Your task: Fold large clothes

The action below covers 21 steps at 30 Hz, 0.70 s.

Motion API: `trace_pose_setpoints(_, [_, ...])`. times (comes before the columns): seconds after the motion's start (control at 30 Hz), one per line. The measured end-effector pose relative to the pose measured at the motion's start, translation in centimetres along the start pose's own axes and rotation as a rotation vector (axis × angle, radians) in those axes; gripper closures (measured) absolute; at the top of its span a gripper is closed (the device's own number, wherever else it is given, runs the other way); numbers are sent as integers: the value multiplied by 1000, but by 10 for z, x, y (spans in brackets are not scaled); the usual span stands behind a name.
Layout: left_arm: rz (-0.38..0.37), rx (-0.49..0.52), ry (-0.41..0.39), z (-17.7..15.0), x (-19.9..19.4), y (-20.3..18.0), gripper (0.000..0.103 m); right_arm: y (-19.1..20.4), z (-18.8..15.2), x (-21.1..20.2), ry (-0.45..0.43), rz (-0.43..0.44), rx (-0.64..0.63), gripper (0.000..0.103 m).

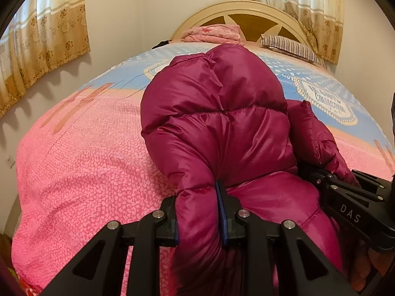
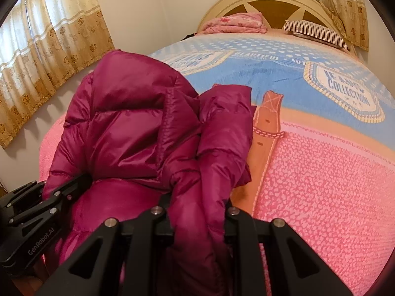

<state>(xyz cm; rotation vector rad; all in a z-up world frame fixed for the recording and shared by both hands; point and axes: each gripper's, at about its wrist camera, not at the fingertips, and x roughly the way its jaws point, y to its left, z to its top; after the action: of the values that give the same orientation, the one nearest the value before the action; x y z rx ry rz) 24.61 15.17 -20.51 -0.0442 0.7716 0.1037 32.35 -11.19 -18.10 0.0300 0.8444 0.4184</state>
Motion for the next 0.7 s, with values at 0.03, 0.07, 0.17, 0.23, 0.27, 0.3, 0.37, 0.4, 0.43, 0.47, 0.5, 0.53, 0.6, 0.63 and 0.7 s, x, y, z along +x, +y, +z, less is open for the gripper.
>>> trace_pose_setpoints(0.03, [5,1,4,0,2,-1,73,0,0,0,3,0,2,81])
trace_pose_setpoints(0.07, [7,0,7,-1,3,-3,71,0,0,1,4,1,7,80])
trace_pose_setpoints(0.17, [20,-6,18,-5,8,-2,64,-2,2,5,16,1,13,78])
trace_pose_setpoints(0.23, [23,-7,21,-7,11,-1,61,-4,2,6,21,3,20,77])
trace_pose_setpoints(0.27, [28,-8,22,-7,11,-1,60,-5,1,7,23,5,23,76])
trace_pose_setpoints(0.3, [31,-11,24,-7,12,0,58,-6,1,8,24,5,24,75])
trace_pose_setpoints(0.37, [26,-21,24,-8,13,2,56,-6,2,9,26,6,26,72])
trace_pose_setpoints(0.4, [28,-23,24,-8,14,0,55,-7,1,9,27,7,32,70])
trace_pose_setpoints(0.43, [28,-25,23,-8,15,1,54,-9,2,10,27,10,37,69])
trace_pose_setpoints(0.47, [26,-28,21,-9,15,2,54,-10,2,10,28,12,41,68])
trace_pose_setpoints(0.5, [26,-29,21,-9,15,2,53,-10,3,11,28,11,41,68])
trace_pose_setpoints(0.53, [27,-29,21,-9,15,3,53,-10,3,11,29,9,39,67])
trace_pose_setpoints(0.6, [26,-33,25,-6,15,3,52,-11,3,12,32,8,42,66])
trace_pose_setpoints(0.63, [25,-36,27,-6,13,4,52,-11,3,11,34,10,46,64])
trace_pose_setpoints(0.7, [27,-43,30,-4,8,7,52,-12,5,8,31,12,52,61])
